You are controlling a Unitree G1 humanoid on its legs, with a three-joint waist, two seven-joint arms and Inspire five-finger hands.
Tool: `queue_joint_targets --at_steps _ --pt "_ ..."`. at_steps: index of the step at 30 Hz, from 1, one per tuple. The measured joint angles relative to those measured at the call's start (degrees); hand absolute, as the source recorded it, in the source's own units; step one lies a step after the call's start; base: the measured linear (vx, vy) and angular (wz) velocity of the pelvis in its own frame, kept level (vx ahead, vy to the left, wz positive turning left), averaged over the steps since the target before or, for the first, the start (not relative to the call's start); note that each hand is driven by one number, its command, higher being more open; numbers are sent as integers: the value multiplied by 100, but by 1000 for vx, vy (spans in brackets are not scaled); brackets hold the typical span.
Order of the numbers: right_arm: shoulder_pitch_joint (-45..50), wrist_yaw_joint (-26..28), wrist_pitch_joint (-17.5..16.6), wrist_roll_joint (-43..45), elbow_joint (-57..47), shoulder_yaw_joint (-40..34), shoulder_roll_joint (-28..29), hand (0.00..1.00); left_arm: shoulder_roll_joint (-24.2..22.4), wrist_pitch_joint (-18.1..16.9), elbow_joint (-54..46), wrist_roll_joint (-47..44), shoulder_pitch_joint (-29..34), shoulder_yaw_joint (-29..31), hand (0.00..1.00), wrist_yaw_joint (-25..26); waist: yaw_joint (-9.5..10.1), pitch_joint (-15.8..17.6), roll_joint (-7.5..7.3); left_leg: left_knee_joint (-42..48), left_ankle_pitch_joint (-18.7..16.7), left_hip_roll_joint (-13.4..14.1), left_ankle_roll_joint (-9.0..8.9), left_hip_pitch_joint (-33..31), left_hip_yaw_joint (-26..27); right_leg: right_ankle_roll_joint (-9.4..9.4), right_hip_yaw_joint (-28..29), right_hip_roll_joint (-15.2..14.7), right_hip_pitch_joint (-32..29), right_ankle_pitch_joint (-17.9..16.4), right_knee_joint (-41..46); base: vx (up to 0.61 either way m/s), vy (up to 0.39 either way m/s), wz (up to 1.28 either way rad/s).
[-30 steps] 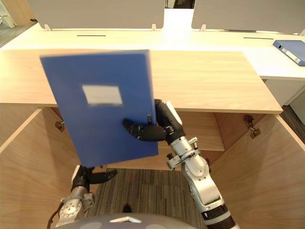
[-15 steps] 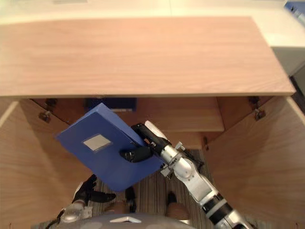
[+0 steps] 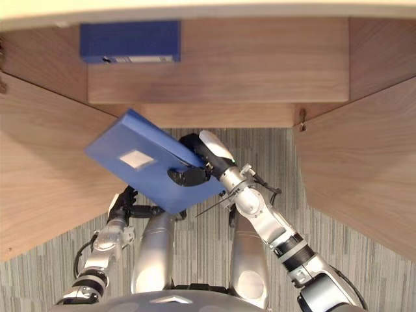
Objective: Walk over to the cabinet, pick up the folder, carry it to the office cabinet, place the folder inside the office cabinet, then close the office cabinet door
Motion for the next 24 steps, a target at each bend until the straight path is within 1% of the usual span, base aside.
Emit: queue_joint_targets --at_steps 1,2,3,4,5,7,9,11,13,15,17,18,21,22,24 --pt "114 -16 2 4 -255 -203 77 0 -44 -8 -489 -8 167 1 100 -1 12 18 7 94 -15 1 1 -167 -40 -3 -27 -8 -148 -31 106 -103 -36 18" --pt "298 -89 1 100 -652 -609 258 0 -148 -54 -1397 -154 517 10 100 -59 87 50 21 270 -55 15 0 -418 -95 -20 -69 -18 -376 -93 267 -54 -27 21" --pt "366 -191 1 341 -886 -979 413 0 -260 -99 -2175 -290 853 33 100 -130 135 105 78 421 -107 22 -5 -587 -192 -27 -122 -27 -480 -161 394 -31 -17 20" --pt "363 -250 1 475 -950 -1152 504 0 -309 -132 -2485 -332 1013 71 100 -173 152 108 83 480 -128 17 -4 -654 -209 -29 -134 -45 -546 -203 471 -4 -6 20" --pt "339 -479 -3 699 -1092 -1540 705 0 -419 -252 -2988 -447 1266 149 100 -266 249 109 87 598 -180 -4 -7 -808 -217 -29 -133 -85 -722 -302 662 5 -7 14" --pt "167 -756 -25 1008 -1141 -1892 841 0 -514 -296 -3370 -537 1410 307 100 -357 334 110 95 742 -207 -13 -5 -1036 -262 -47 -147 -108 -929 -400 843 15 -14 13" --pt "-39 -880 -31 1380 -1160 -2168 939 0 -584 -295 -3601 -673 1414 479 100 -438 403 110 99 888 -241 -28 -31 -1313 -362 -78 -234 -135 -1155 -514 1024 23 -29 21" --pt "-153 -900 -40 1611 -1158 -2287 941 0 -634 -295 -3735 -797 1413 523 100 -492 425 111 101 986 -249 -68 -37 -1481 -435 -95 -301 -184 -1291 -600 1154 29 -27 28" --pt "-402 -888 -43 2043 -1095 -2470 933 0 -674 -293 -3921 -943 1416 523 100 -605 475 115 109 1093 -270 -98 -70 -1651 -522 -121 -390 -234 -1422 -688 1297 36 -15 24" --pt "-595 -867 -52 2414 -945 -2551 935 0 -706 -293 -4013 -991 1414 518 100 -663 493 115 109 1137 -292 -98 -97 -1662 -546 -129 -428 -247 -1414 -721 1341 28 8 9" --pt "-840 -847 -208 3038 -770 -2803 928 0 -756 -295 -4203 -1132 1414 517 100 -741 561 114 110 1206 -346 -102 -106 -1671 -550 -144 -438 -266 -1416 -785 1416 20 22 4" --pt "-894 -847 -242 3228 -734 -2883 928 0 -756 -295 -4243 -1149 1414 517 100 -745 570 112 113 1231 -363 -105 -97 -1677 -559 -144 -443 -270 -1416 -802 1441 2 29 6" --pt "-1174 -892 -522 4098 -535 -3286 921 0 -749 -295 -4454 -1258 1417 549 100 -792 580 110 116 1283 -369 -124 -98 -1746 -640 -150 -497 -278 -1439 -856 1544 -21 19 8" --pt "-1200 -906 -543 4150 -519 -3335 922 0 -744 -295 -4468 -1274 1417 551 100 -800 580 110 117 1288 -369 -127 -99 -1754 -648 -152 -502 -281 -1447 -861 1557 -55 14 9" --pt "-1410 -962 -754 4654 -366 -3551 896 0 -734 -295 -4612 -1393 1452 562 100 -836 581 107 121 1332 -355 -141 -117 -1845 -673 -180 -515 -297 -1551 -888 1669 -55 9 6"
